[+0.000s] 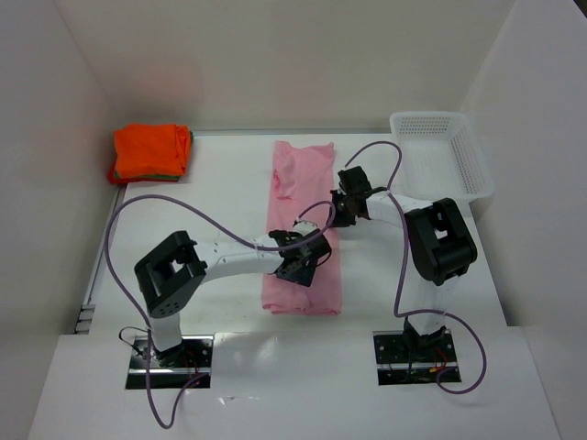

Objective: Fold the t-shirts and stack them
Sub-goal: Rotate the tshirt 90 degrees

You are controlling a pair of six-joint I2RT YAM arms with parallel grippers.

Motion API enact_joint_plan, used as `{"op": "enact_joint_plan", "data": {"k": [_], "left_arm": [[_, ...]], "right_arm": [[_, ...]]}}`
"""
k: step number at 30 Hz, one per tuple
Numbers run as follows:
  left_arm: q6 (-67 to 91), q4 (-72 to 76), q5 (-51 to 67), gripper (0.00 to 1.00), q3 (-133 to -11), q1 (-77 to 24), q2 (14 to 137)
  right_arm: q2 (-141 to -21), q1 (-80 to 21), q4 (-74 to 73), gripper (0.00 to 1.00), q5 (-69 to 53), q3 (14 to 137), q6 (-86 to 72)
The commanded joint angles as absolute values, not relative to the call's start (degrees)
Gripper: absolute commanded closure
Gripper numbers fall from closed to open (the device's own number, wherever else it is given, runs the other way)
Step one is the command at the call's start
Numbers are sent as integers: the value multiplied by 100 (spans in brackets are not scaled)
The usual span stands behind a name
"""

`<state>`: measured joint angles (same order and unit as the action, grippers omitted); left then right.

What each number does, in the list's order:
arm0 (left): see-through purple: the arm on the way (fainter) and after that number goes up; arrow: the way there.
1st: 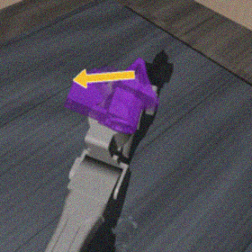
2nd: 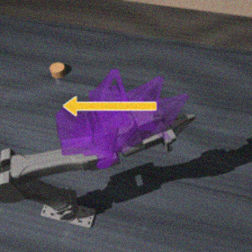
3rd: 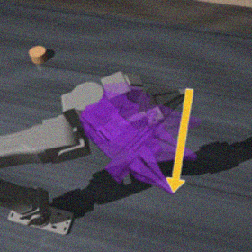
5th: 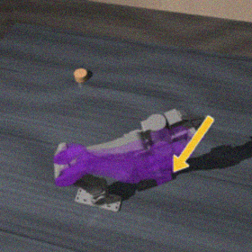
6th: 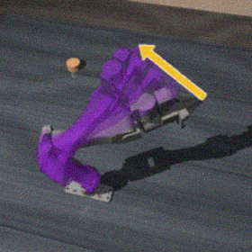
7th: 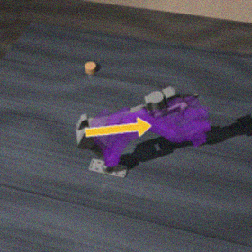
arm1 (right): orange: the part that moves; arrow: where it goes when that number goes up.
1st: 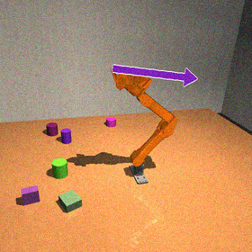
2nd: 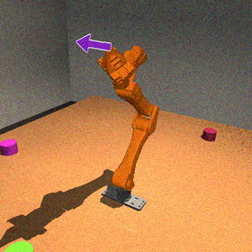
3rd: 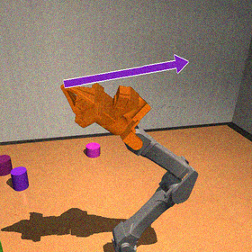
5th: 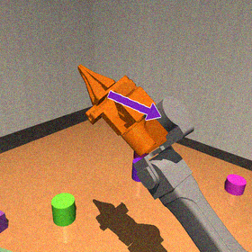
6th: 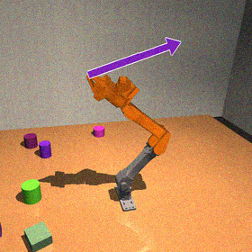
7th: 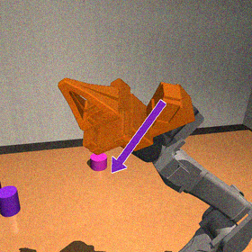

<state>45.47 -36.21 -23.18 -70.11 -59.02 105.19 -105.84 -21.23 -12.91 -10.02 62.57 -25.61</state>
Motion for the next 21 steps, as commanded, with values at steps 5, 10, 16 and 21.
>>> {"op": "enact_joint_plan", "data": {"k": [5,10,16,21], "left_arm": [[4887,-3745,-2277,11,-6619,-5933,9616],[5009,-3744,-2276,11,-6363,-5933,9702],[5063,-3796,-2224,11,-6363,-5994,9765],[5063,-3850,-2285,11,-6583,-5994,9098]], "right_arm": [[-10591,-2180,-1143,99,-835,6293,-2461],[-10591,-2180,-1143,99,-835,6293,-2461],[-10591,-2180,-1143,99,-835,6293,-2408],[-10591,-2180,-1143,99,-835,6293,-2408]]}}
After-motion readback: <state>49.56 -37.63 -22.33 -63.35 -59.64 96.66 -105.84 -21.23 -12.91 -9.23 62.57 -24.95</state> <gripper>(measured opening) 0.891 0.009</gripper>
